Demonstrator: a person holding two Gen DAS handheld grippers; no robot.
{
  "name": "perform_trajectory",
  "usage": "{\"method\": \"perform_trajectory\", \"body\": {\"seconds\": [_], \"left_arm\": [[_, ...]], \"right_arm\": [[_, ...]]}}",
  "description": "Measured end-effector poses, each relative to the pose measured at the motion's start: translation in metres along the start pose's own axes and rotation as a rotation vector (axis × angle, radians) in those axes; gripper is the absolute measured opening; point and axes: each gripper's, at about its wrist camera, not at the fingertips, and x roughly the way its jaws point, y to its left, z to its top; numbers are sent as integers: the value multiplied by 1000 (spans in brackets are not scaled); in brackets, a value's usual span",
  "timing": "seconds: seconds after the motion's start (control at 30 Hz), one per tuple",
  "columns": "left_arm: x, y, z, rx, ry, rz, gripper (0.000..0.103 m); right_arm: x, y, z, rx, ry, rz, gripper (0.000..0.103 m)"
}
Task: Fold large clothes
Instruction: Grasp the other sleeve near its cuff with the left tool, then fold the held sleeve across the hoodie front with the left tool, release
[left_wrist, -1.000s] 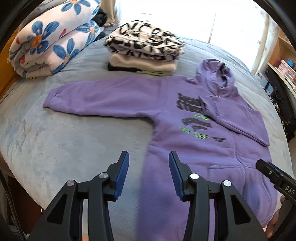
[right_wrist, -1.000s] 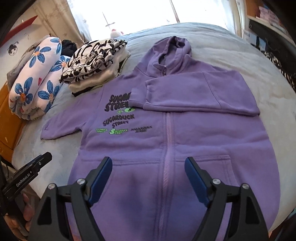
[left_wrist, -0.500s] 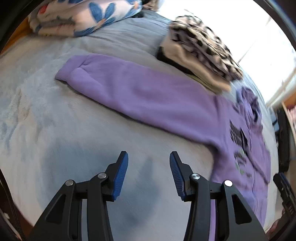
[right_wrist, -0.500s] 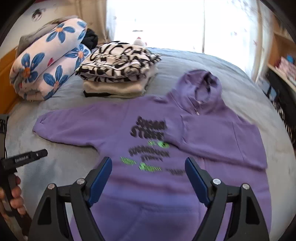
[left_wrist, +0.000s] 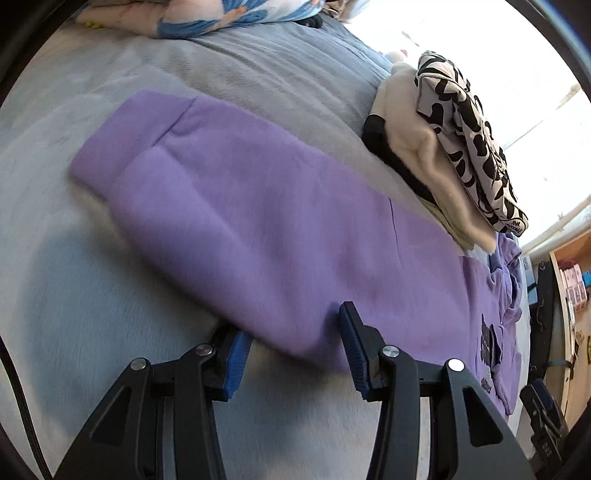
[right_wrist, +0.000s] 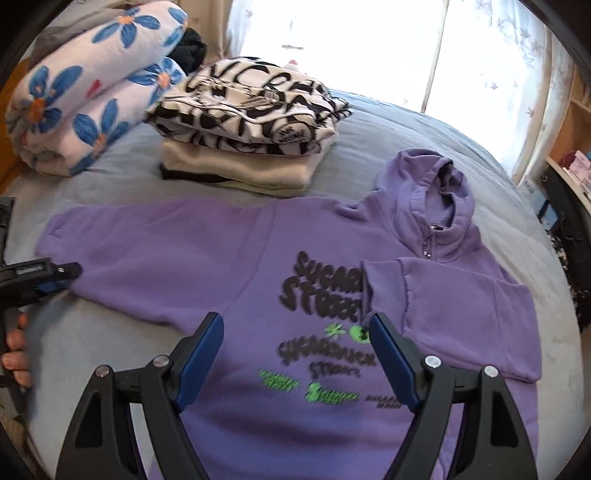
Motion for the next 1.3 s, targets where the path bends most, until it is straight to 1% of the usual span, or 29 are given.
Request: {"method": "perform_trajectory", "body": {"seconds": [0.03, 0.07, 0.1, 0.13, 0.2, 0.23, 0.33, 0.4, 0.5, 0.57, 0.67, 0.73, 0.8, 0.83, 0.9, 0.93, 1.0, 1.03, 1.1, 1.13, 1.17, 1.2, 1.23, 1.27, 1.3], "left_arm": [[4, 2, 5, -1, -4, -14, 45], [6, 2, 9, 4, -8, -22, 40], [7, 2, 13, 13, -18, -15, 19], [10, 1, 17, 25, -22, -7, 14], [9, -1, 21, 37, -35, 1, 8], [7, -6, 22, 56, -46, 17, 7], [-10, -37, 18, 174, -113, 112, 5], [-29, -67, 12, 246, -171, 126, 5], [-57, -121, 1, 353, -242, 109, 4], [-73, -160, -11, 426, -275, 81, 4], [-87, -222, -36, 521, -284, 12, 5], [-89, -259, -58, 576, -273, -31, 5], [-81, -300, -82, 632, -246, -74, 5], [-76, -313, -94, 649, -232, -89, 5], [-55, -343, -117, 669, -183, -113, 5], [-38, -359, -131, 676, -138, -124, 5], [-10, -378, -153, 684, -67, -118, 6], [3, -384, -162, 689, -32, -106, 7], [35, -397, -187, 708, 57, -71, 14], [46, -399, -197, 717, 90, -56, 17], [56, -401, -208, 726, 126, -32, 24], [63, -402, -215, 731, 148, -15, 36], [66, -403, -222, 734, 164, -6, 41], [66, -403, -226, 735, 169, -4, 50], [64, -403, -227, 730, 167, -7, 55]], "right_arm": [[5, -3, 2, 13, 13, -7, 81], [8, -5, 4, 25, 22, -2, 81], [11, -8, 5, 43, 35, 8, 81], [14, -10, 5, 55, 45, 14, 81], [18, -13, 3, 71, 61, 27, 81], [18, -14, 1, 74, 67, 31, 81], [17, -19, -2, 83, 76, 31, 81], [14, -23, -5, 89, 76, 31, 81], [6, -39, -9, 115, 73, 24, 81], [-1, -54, -11, 144, 64, 26, 81], [-14, -80, -15, 193, 40, 20, 81], [-25, -102, -21, 230, 20, 4, 81], [-35, -128, -29, 273, 0, -18, 81], [-40, -143, -34, 298, -8, -33, 81], [-48, -174, -48, 354, -13, -66, 81], [-50, -184, -52, 372, -11, -75, 81], [-54, -214, -68, 425, 4, -101, 81], [-55, -221, -74, 439, 9, -106, 81], [-56, -243, -89, 475, 25, -122, 81], [-57, -247, -93, 482, 30, -124, 81], [-57, -254, -100, 490, 36, -125, 81], [-57, -259, -105, 496, 42, -127, 81], [-57, -264, -108, 500, 45, -127, 81], [-56, -267, -111, 503, 47, -121, 81], [-55, -270, -113, 505, 49, -112, 81]]}}
